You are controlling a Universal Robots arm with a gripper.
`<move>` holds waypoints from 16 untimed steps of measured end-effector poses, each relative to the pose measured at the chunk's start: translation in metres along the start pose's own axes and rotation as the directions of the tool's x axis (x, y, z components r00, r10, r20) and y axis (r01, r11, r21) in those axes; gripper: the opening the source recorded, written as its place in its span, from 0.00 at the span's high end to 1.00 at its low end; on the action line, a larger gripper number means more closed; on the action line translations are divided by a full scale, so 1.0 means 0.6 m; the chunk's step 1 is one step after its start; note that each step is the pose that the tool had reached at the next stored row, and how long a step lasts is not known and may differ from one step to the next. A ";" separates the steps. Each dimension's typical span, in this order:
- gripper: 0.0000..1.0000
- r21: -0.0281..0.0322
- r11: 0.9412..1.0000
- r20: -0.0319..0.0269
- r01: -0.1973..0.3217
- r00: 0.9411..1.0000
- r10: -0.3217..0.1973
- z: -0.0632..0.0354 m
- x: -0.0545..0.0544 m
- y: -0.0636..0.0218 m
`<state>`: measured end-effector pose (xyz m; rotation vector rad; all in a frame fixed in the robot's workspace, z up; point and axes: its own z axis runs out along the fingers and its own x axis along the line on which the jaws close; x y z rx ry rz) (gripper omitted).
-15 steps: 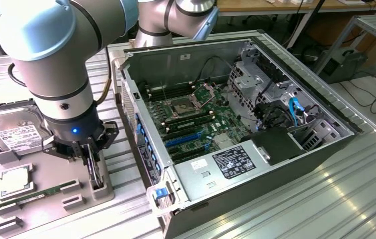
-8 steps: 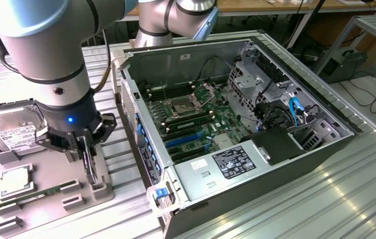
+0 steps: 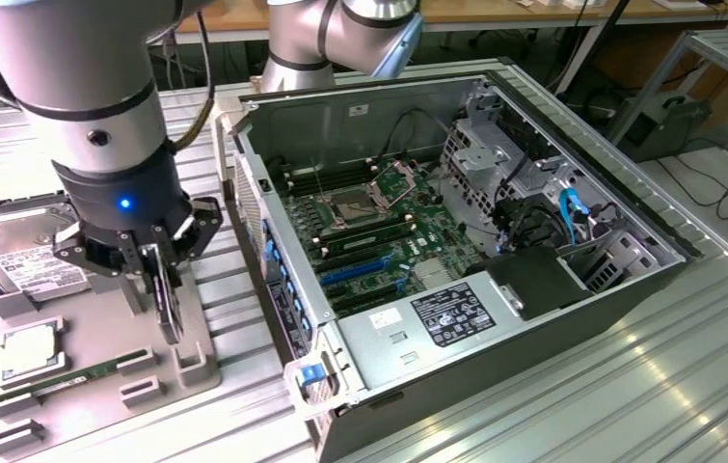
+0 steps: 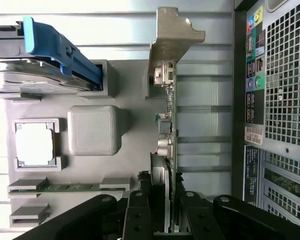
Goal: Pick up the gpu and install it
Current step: 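Pick up the gpu and move the gpu toward the slot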
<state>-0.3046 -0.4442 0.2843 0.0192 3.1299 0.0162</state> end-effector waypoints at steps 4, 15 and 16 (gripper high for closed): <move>0.73 0.000 1.000 0.000 0.000 1.000 0.000 -0.019 0.000 0.000; 0.73 0.000 1.000 0.000 0.000 1.000 0.000 -0.020 0.000 0.000; 0.73 0.000 1.000 0.000 0.000 1.000 0.000 -0.020 0.000 0.000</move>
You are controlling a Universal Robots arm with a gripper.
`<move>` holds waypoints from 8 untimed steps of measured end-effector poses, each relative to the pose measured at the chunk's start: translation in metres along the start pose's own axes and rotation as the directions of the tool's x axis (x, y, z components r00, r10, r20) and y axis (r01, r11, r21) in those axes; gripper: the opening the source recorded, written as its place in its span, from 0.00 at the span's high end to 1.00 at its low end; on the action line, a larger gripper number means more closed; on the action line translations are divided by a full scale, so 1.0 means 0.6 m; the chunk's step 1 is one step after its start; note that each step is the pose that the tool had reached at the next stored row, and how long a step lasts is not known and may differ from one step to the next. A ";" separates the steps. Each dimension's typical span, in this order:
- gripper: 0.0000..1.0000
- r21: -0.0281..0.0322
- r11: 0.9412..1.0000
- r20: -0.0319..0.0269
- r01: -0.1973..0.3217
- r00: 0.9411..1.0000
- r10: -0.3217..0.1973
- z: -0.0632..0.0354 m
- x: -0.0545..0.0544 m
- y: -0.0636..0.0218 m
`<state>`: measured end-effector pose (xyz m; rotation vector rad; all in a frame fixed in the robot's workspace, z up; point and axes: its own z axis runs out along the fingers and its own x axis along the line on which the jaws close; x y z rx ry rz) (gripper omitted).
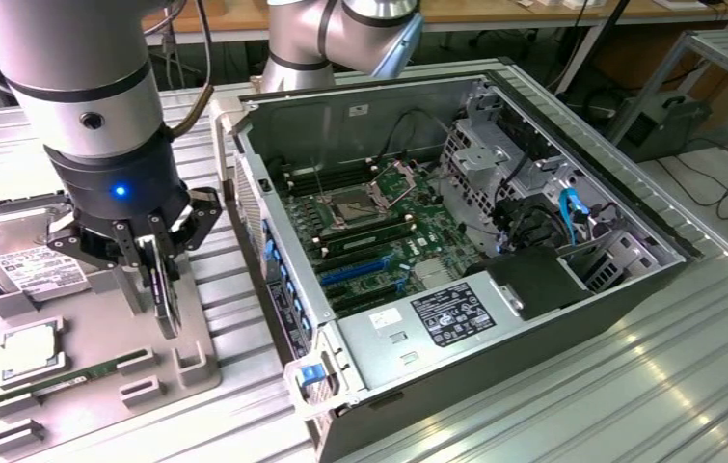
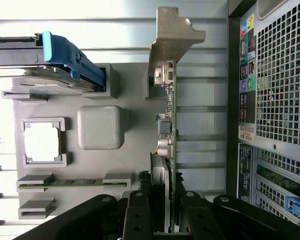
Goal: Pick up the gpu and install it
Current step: 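Pick up the gpu and move the gpu toward the slot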
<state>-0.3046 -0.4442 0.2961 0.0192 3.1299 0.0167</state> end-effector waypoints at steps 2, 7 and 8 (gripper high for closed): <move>0.73 0.000 1.000 0.000 0.000 1.000 0.000 0.000 0.000 0.000; 0.73 -0.001 1.000 0.000 0.000 1.000 0.000 -0.020 0.000 0.000; 0.73 -0.001 1.000 0.000 0.000 1.000 0.000 -0.025 0.000 0.000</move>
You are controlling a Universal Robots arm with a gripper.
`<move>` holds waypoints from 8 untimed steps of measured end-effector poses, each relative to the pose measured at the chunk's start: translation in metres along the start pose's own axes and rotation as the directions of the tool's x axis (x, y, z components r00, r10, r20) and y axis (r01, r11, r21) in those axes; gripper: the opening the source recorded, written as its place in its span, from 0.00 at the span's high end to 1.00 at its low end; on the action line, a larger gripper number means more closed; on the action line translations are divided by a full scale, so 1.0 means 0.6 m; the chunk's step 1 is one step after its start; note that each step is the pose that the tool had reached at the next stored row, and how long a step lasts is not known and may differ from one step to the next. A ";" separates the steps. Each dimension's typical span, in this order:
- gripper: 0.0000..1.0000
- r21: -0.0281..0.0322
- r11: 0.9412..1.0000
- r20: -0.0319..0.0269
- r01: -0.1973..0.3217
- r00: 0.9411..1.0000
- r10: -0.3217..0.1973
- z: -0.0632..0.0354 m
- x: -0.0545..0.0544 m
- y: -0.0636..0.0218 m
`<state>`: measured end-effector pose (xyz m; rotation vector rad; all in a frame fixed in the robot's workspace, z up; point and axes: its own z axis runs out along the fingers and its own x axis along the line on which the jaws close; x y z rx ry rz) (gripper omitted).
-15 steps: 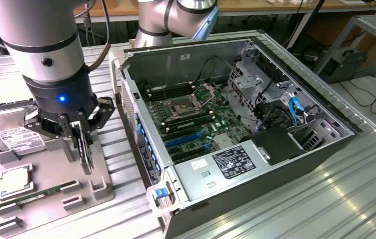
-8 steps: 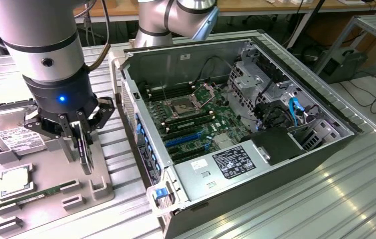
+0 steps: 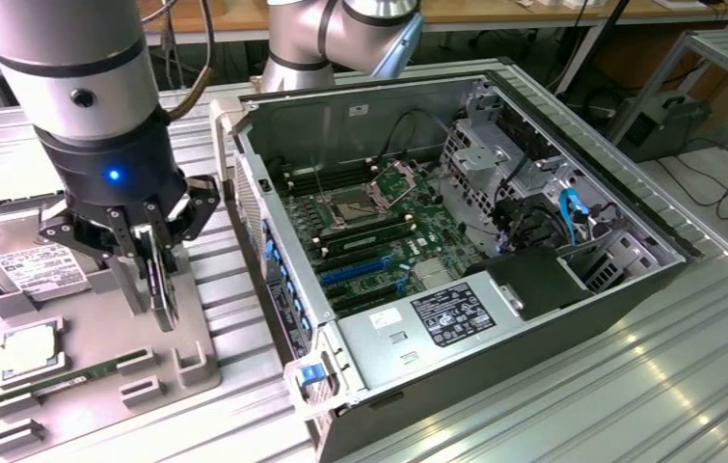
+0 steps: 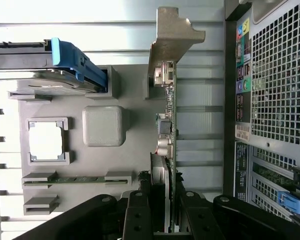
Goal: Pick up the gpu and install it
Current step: 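Pick up the gpu and move the gpu toward the slot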
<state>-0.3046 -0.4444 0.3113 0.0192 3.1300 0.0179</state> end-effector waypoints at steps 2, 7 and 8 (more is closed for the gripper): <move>0.73 0.000 1.000 0.000 0.000 1.000 0.000 -0.012 0.000 0.000; 0.73 0.000 1.000 0.000 0.000 1.000 0.000 -0.053 -0.001 0.001; 0.73 0.000 1.000 0.000 0.000 1.000 0.000 -0.061 -0.001 0.001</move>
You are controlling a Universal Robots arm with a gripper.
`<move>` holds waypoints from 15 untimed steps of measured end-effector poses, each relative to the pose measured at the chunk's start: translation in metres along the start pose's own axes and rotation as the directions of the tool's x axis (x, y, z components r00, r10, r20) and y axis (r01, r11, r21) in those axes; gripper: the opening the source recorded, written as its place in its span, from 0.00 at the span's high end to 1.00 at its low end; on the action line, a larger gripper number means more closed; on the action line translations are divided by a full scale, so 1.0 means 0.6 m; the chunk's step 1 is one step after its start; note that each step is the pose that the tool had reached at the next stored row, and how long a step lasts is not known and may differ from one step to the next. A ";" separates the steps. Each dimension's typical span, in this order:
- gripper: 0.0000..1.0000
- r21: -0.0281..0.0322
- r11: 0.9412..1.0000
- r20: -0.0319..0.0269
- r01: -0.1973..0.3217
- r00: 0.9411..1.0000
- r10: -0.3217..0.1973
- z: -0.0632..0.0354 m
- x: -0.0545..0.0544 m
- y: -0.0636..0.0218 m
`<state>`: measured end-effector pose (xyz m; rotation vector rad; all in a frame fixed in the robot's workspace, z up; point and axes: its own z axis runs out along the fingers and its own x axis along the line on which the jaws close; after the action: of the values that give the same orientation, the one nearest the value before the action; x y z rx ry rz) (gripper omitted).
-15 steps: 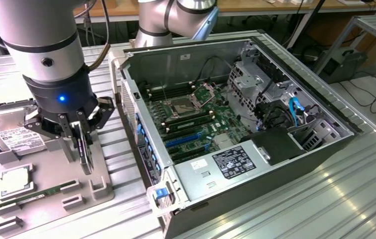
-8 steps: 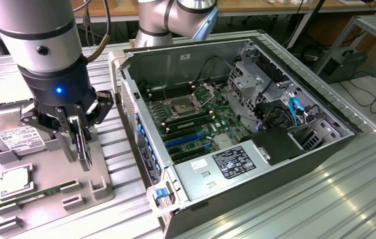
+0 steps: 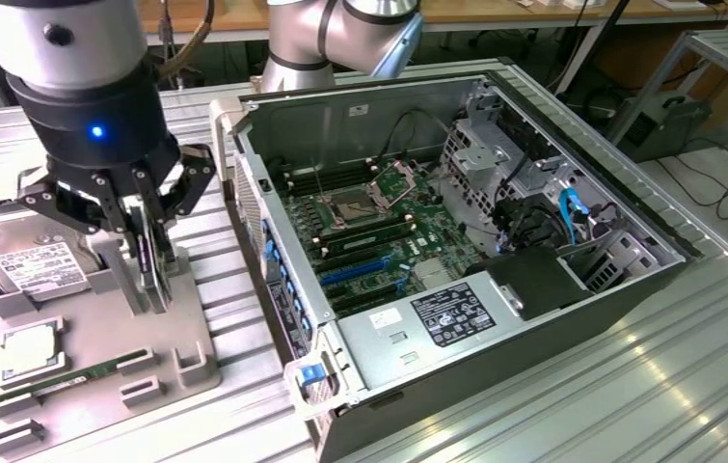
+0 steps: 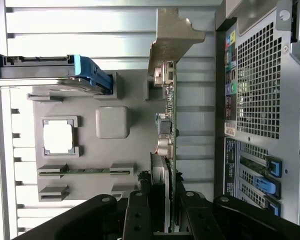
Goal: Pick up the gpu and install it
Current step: 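Pick up the gpu and move the gpu toward the slot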
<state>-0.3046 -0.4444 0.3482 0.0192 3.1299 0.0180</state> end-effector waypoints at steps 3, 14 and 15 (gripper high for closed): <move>0.73 0.000 1.000 0.000 0.000 1.000 0.000 -0.025 0.000 0.000; 0.73 0.000 1.000 0.000 0.000 1.000 0.000 -0.105 -0.001 0.001; 0.73 0.000 1.000 0.000 0.000 1.000 0.000 -0.111 -0.001 0.001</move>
<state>-0.3046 -0.4444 0.4146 0.0192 3.1300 0.0178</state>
